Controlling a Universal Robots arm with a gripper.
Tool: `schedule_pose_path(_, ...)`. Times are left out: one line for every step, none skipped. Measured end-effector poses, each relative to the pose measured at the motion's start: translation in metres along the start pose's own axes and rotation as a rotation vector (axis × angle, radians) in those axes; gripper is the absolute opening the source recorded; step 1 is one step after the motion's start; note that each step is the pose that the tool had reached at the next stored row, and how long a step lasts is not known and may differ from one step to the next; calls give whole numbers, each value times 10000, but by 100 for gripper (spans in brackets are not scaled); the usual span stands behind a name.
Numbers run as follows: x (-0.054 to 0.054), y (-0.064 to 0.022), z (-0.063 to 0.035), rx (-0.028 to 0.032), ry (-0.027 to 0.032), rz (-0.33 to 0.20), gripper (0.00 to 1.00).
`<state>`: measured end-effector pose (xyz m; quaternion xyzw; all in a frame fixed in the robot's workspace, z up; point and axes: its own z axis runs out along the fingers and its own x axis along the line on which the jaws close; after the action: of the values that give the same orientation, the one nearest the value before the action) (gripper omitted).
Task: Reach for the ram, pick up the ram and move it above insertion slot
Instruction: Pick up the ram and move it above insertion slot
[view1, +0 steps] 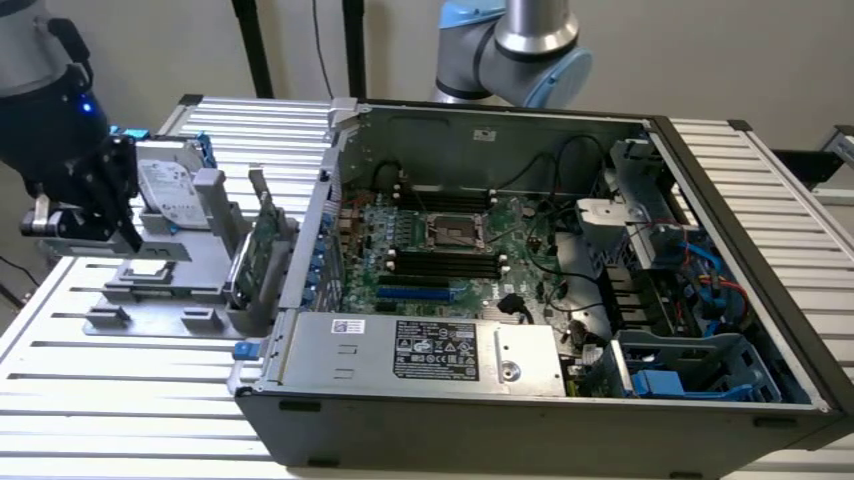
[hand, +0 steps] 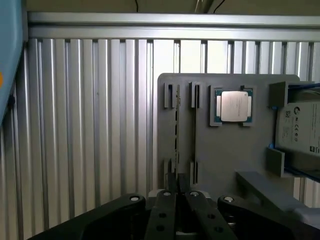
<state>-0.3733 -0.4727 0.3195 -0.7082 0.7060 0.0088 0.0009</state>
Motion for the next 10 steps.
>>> schedule_pose_path(-1, -17, -45, 1, -1, -15, 13)
schedule_pose_path(-1, -35, -90, 0, -1, -27, 13)
schedule_pose_path(-2, -54, -136, -2, 0, -38, 13)
schedule_pose_path(-4, -76, -180, -1, -1, -47, 13)
schedule_pose_path(-5, -98, -226, -2, 0, -53, 13)
schedule_pose_path(-8, -123, -272, -4, 0, -56, 13)
schedule_pose_path(-12, -148, -317, -3, -1, -57, 13)
schedule_pose_path(-17, -173, -362, -3, -1, -58, 13)
schedule_pose_path(-22, -198, -401, -4, 0, -57, 13)
schedule_pose_path(-27, -224, -435, -3, -1, -58, 13)
